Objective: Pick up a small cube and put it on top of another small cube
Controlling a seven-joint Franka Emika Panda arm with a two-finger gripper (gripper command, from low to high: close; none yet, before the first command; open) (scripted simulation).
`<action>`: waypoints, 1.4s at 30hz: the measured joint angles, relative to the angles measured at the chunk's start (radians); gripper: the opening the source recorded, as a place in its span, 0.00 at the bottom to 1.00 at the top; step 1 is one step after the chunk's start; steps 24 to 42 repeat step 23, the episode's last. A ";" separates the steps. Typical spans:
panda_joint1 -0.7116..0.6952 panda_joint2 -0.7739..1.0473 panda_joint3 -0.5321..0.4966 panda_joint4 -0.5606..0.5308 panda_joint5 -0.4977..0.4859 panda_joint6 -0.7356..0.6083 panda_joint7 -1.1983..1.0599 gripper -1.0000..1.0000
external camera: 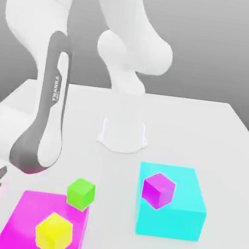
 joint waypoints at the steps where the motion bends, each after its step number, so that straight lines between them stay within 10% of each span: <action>1: 0.001 0.017 -0.001 0.004 -0.001 0.012 0.001 0.00; 15: 0.175 -0.430 0.096 -0.143 0.034 -0.285 0.486 0.00; 20: 0.204 -0.348 0.098 -0.177 -0.001 -0.173 0.576 0.00; 21: 0.206 -0.333 0.097 -0.180 -0.005 -0.156 0.579 1.00; 42: 0.206 -0.333 0.097 -0.180 -0.005 -0.156 0.579 1.00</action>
